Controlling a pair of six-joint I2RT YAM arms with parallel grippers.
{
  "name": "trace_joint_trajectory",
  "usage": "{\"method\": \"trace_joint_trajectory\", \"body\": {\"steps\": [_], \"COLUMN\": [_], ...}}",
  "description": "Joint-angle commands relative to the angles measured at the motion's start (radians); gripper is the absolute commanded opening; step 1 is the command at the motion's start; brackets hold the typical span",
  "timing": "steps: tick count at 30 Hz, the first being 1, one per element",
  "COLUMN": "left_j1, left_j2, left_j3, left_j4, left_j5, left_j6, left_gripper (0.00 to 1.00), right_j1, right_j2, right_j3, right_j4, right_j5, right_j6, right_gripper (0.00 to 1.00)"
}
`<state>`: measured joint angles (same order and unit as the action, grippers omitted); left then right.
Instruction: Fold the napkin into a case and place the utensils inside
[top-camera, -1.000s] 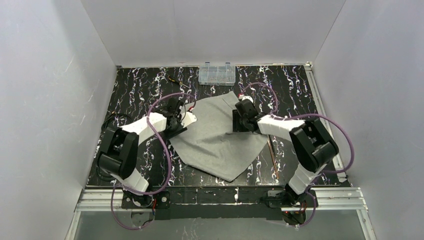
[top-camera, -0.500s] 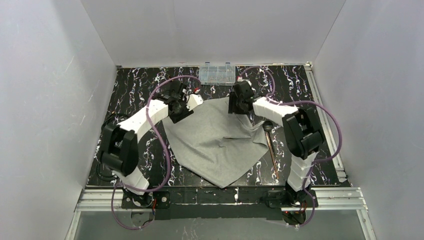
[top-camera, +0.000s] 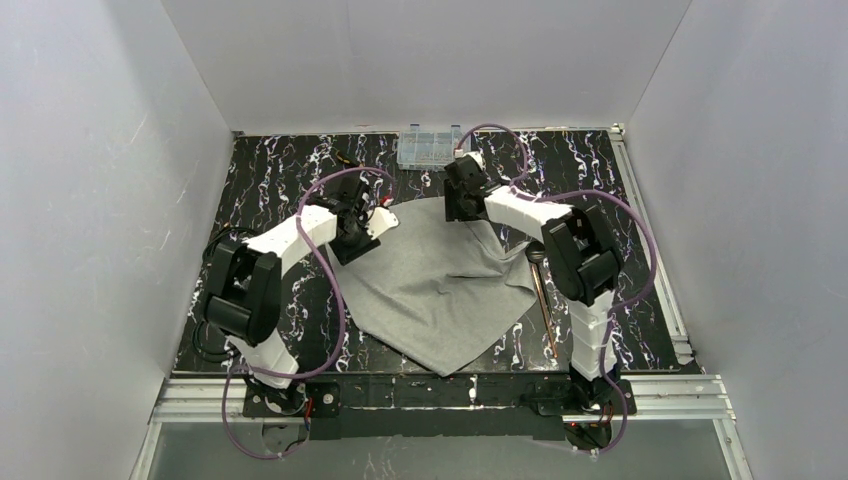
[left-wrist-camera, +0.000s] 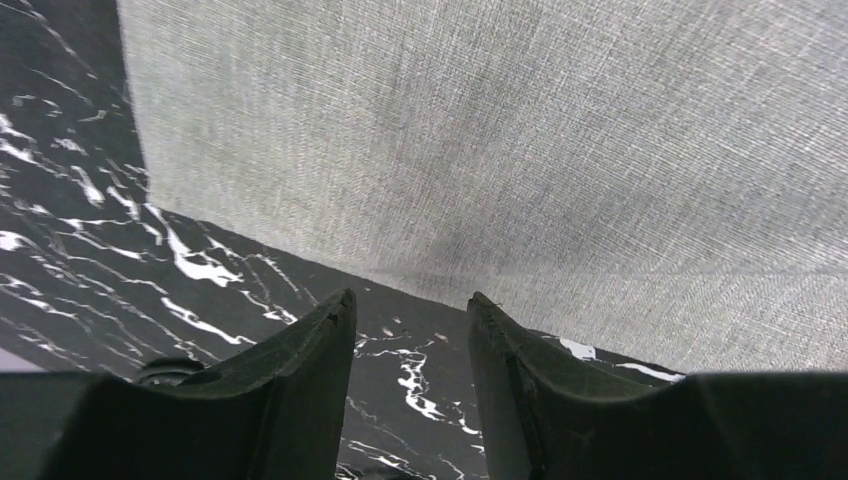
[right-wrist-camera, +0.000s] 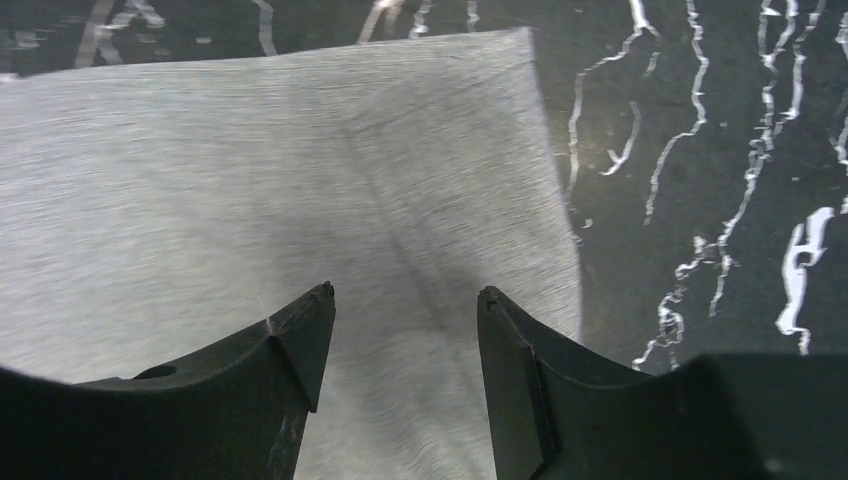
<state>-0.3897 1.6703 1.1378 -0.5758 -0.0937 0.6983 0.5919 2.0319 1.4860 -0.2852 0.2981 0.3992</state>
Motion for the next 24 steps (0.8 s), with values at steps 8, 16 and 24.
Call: {"method": "trace_joint_trajectory", "body": {"steps": [8,16,24], "left_j1": [0.025,0.039,0.048], "left_j2": [0.138,0.214,0.163], "left_j3": [0.025,0.047,0.016], "left_j4": [0.081,0.116,0.171], "left_j5": [-0.029,-0.101,-0.099], "left_j6": [-0.027,-0.004,0.022], "left_gripper": [0.37,0.34,0.33], "right_j1": [-0.013,-0.052,-0.049], "right_j2": [0.135,0.143,0.111], "right_j3": [0.154,0.176,0.179], "right_j4": [-0.06,-0.068,-0.014], "right_j5": [0.175,0.143,0.119], "right_j6": [-0.077,-0.032,-0.053], "right_gripper": [0.46,0.25,0.57]}}
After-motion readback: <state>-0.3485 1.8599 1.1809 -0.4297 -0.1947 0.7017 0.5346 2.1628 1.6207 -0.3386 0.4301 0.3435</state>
